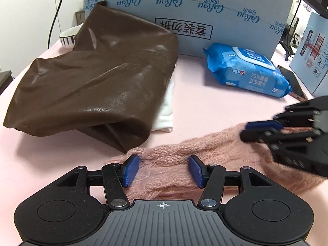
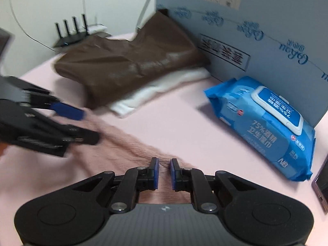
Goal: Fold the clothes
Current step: 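Smooth the folded sweater with both grippers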
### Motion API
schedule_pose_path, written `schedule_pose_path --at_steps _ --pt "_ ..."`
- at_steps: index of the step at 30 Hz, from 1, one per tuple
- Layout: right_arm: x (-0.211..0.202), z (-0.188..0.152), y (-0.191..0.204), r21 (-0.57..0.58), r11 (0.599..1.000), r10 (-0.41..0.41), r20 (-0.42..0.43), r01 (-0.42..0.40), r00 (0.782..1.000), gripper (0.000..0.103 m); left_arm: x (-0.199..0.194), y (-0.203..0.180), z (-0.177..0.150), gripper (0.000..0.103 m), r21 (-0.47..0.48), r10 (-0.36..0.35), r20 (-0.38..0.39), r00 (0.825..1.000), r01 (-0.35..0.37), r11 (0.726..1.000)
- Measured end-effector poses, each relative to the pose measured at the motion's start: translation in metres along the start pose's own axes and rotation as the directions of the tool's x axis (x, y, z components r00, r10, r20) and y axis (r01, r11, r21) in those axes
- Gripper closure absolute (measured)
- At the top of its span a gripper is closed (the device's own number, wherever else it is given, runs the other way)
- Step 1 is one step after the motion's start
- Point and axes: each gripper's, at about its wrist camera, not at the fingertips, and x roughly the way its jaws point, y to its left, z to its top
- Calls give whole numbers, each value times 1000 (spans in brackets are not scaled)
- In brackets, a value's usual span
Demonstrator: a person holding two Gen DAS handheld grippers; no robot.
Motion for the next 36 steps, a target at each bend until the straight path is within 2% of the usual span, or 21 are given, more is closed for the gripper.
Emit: schedule_pose_path --at_steps 3,6,7,10,11,15,17,20,23,25,27,29,32,34,36 --pt "4 3 -7 52 998 19 -1 -19 1000 90 3 2 3 49 1 -12 -1 1000 12 1000" --pt "-14 7 -12 85 996 27 20 -28 999 86 2 10 12 49 -29 -32 -8 999 32 999" --pt "-25 6 -15 86 996 7 43 -11 999 85 0 12 13 49 -17 -14 1 1000 14 1000" --pt "-63 -2 -30 105 993 -58 93 48 994 82 -8 10 14 49 64 116 45 992 -119 991" --pt "-73 -7 -36 123 991 -69 99 57 993 82 -12 10 15 49 69 126 61 990 -130 989" --pt "-101 -33 -52 202 975 -112 106 89 988 82 -32 -7 27 48 53 -6 142 990 -1 999" --pt "-109 -49 -55 218 970 -130 87 109 988 82 -31 -25 33 48 81 -81 144 986 70 994" --pt "-112 -65 -60 218 966 -151 41 139 988 83 -15 -58 39 47 148 -123 110 986 106 983" --pt "-103 -69 -74 244 953 -189 10 181 982 84 14 -75 41 47 169 -89 38 995 82 982" --pt "-89 -66 -86 273 940 -209 -13 205 978 84 36 -73 38 45 146 -48 -28 998 51 988" --pt "-71 -67 -98 300 926 -222 -56 229 973 84 41 -66 32 32 114 -63 -16 998 64 991" --pt "-63 -74 -109 366 906 -213 -37 211 976 84 41 -62 28 31 120 -76 -7 997 76 990" --pt "-78 -77 -111 370 911 -197 -2 184 980 82 41 -62 32 31 116 -67 -24 997 70 991" --pt "-89 -79 -112 366 916 -186 20 166 982 83 31 -66 34 32 121 -76 4 997 75 990" --pt "-119 -84 -114 364 911 -234 63 196 970 80 19 -70 37 33 129 -91 46 995 84 988"
